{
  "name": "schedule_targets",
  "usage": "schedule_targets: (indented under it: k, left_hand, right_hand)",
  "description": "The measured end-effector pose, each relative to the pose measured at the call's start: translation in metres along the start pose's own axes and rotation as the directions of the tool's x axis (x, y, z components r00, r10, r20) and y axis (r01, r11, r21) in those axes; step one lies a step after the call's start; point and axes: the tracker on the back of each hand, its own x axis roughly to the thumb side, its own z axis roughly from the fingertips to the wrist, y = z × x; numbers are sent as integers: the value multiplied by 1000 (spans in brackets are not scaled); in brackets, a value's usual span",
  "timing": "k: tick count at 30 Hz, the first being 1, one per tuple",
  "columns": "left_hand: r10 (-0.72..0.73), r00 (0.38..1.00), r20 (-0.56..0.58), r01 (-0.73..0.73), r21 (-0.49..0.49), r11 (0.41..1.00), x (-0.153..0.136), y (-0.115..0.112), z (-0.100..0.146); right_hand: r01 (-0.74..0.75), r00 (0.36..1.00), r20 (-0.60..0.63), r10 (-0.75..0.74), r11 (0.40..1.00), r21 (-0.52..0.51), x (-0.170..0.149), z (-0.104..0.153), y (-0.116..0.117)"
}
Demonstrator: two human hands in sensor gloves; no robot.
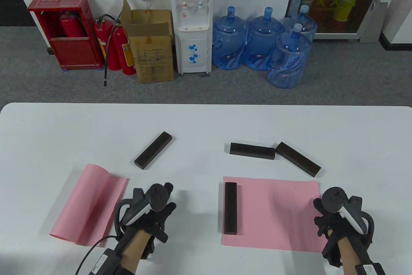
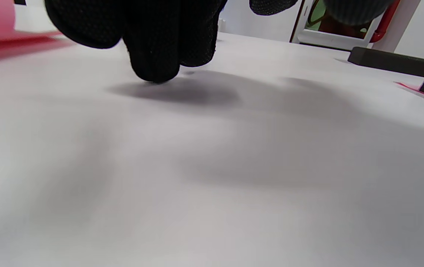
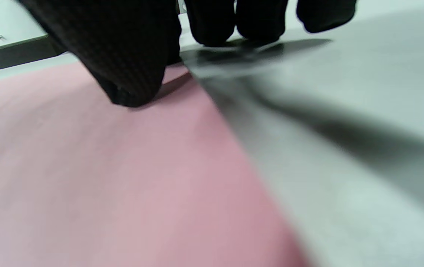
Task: Unroll papers and secure with paperweights
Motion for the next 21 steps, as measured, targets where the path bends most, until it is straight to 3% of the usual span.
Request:
schedule_targets:
  k: [6,10,15,21]
  left_hand:
    - [-70,997,25,70,29,997,7,2,5]
    - [-84,996,30,83,61,995,7,5,9]
    - [-103,994,32,101,71,992,9,6,12]
    - [-133,991,29,130,87,988,9,5,13]
  right_hand:
    - [-27,999,-21,28,999,34,5,-2,-4]
    - [-8,999,-39,11,996,85,13,-5,-18]
    - [7,999,-36,-6,1000,27,41,-11,-65]
    - [-11,1000,-24,9,997,-73,96,-44,-119]
